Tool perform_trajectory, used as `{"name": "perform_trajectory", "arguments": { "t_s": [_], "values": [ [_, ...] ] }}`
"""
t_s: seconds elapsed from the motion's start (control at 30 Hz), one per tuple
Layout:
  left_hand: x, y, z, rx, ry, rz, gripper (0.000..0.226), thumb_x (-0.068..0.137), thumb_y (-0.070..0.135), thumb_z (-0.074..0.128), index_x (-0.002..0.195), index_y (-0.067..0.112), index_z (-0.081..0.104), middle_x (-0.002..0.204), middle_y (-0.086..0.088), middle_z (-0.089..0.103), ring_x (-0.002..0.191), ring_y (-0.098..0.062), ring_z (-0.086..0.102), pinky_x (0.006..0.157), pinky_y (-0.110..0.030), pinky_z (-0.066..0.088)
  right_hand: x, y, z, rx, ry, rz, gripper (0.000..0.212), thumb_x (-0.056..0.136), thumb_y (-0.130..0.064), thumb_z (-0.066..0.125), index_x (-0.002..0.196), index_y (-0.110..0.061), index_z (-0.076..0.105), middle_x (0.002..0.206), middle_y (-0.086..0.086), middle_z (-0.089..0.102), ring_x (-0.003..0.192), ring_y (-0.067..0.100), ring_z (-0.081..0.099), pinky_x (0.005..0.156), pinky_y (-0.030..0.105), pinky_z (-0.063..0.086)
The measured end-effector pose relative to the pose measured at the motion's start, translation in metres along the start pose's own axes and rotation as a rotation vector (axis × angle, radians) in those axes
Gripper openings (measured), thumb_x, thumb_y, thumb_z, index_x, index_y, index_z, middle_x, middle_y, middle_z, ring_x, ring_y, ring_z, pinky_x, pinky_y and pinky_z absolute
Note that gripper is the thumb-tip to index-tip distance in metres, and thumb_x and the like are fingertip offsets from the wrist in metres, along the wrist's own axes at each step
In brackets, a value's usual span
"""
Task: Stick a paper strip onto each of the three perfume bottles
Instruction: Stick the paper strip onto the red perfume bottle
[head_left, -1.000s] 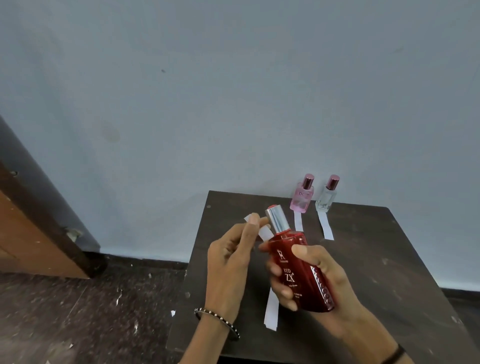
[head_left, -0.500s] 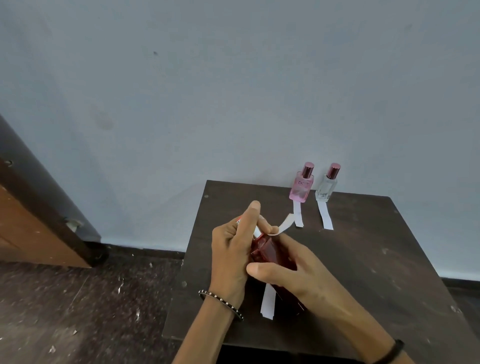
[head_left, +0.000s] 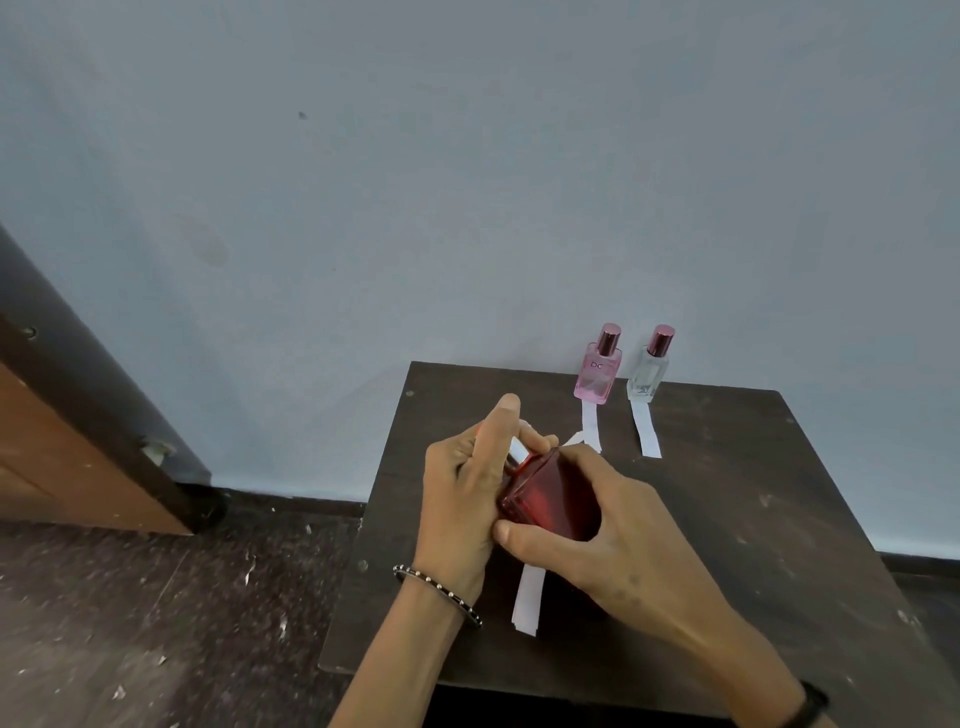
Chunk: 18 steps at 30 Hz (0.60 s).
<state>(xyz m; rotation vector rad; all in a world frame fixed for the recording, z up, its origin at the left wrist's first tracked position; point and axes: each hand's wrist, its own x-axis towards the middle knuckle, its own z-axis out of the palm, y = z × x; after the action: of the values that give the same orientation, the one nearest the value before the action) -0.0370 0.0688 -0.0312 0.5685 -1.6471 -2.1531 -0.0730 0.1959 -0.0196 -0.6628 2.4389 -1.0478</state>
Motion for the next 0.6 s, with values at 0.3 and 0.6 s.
{"name": "perform_trajectory", "arguments": {
  "t_s": [0.3, 0.6],
  "values": [
    [-0.001, 0.000, 0.011, 0.132, 0.114, 0.021, 0.047, 0.095, 0.046, 0.055, 0.068, 0.013, 0.075, 0.081, -0.018, 0.073, 0.071, -0.027, 0.065, 0.070, -0.037, 0.059, -0.005, 0.002, -0.003, -0.394, 0.179, -0.120, 0.097, 0.061, -0.086, 0.053, 0.140, -0.037, 0.027, 0.134, -0.019, 0.050, 0.100, 0.000, 0.049, 0.087, 0.015, 0.036],
    [0.019, -0.003, -0.022, 0.002, 0.347, 0.043, 0.048, 0.093, 0.051, 0.055, 0.076, 0.012, 0.078, 0.081, -0.003, 0.079, 0.091, -0.013, 0.070, 0.092, -0.030, 0.047, -0.006, 0.006, -0.011, -0.034, 0.145, 0.071, 0.101, 0.052, -0.083, 0.062, 0.138, -0.038, 0.033, 0.119, -0.024, 0.043, 0.099, 0.002, 0.048, 0.089, 0.018, 0.047]
  ]
}}
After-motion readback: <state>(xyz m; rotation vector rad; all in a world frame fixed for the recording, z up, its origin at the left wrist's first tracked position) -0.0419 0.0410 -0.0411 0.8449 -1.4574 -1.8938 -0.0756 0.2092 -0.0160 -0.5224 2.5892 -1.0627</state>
